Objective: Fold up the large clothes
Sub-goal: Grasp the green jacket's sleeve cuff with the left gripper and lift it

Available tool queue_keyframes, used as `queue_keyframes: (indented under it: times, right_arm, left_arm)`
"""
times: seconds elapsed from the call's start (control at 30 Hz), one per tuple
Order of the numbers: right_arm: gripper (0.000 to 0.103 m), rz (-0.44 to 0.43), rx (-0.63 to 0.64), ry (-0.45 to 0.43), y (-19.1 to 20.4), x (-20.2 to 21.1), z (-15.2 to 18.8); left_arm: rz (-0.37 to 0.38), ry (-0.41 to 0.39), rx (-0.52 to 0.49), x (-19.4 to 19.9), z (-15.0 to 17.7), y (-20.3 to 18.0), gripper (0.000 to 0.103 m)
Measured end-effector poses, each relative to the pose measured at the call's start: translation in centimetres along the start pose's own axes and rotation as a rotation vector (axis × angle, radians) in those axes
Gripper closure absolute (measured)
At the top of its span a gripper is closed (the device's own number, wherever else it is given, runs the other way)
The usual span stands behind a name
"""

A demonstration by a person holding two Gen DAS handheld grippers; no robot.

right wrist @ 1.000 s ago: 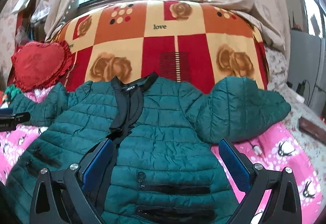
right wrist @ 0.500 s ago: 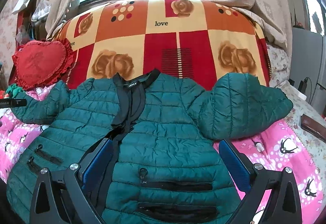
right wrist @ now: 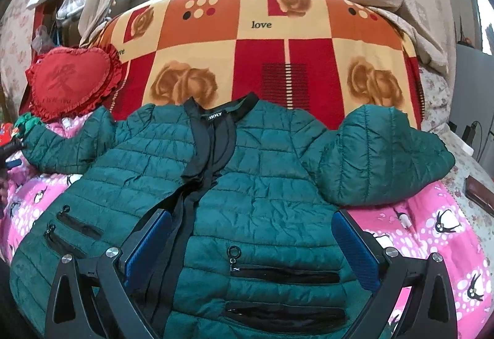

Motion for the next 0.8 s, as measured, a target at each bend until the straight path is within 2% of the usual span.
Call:
queue_keyframes:
  times: [0.13,0.27,0.47,0.53,0.57,0.6,0.67,0.8]
  right_arm:
    - [0.001,-0.006,0.016,0.018,0.5,-0.9,0.2]
    - [0.001,-0.017,0.035,0.032,1.2,-1.5,0.3]
    - [0.001,-0.032,0.063,0.032,2.2,-1.9,0.2]
    - [0.001,-0.032,0.072,0.033,2.3,-2.0,0.2]
    - [0.001,-0.033,0.076,0.034,2.4,-2.0,0.3]
    - [0.001,-0.033,0.078,0.035,2.4,-2.0,0.3]
    - [0.001,-0.036,0.076,0.034,2.4,-2.0,0.2]
    - [0.001,-0.042,0.071,0.034,2.4,-2.1,0.1]
  left_arm:
    - [0.049,-0.058,0.129,-1.8,-1.9,2.4,0.005]
    - [0.038,-0.095,0.062,-3.1,-3.0,1.1,0.004]
    - [0.011,-0.125,0.031,-5.1,-4.9,0.4,0.004]
    - [0.008,-0.137,0.004,-5.4,-5.1,0.0,0.018]
    - [0.023,-0.128,0.005,-5.7,-5.0,0.0,0.047]
    - [0.055,-0.106,0.032,-6.0,-4.9,0.2,0.07]
    - [0.101,-0.116,0.08,-5.9,-4.9,0.8,0.073]
    - [0.18,-0.106,0.04,-5.8,-4.9,-0.4,0.073]
Point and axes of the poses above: each gripper's, at about its wrist camera, not at the fingertips, and x roughly against the way its jaws point, y to its left, z to its underside, the point moved 9 cm from there along -x, roughly the way its jaws point
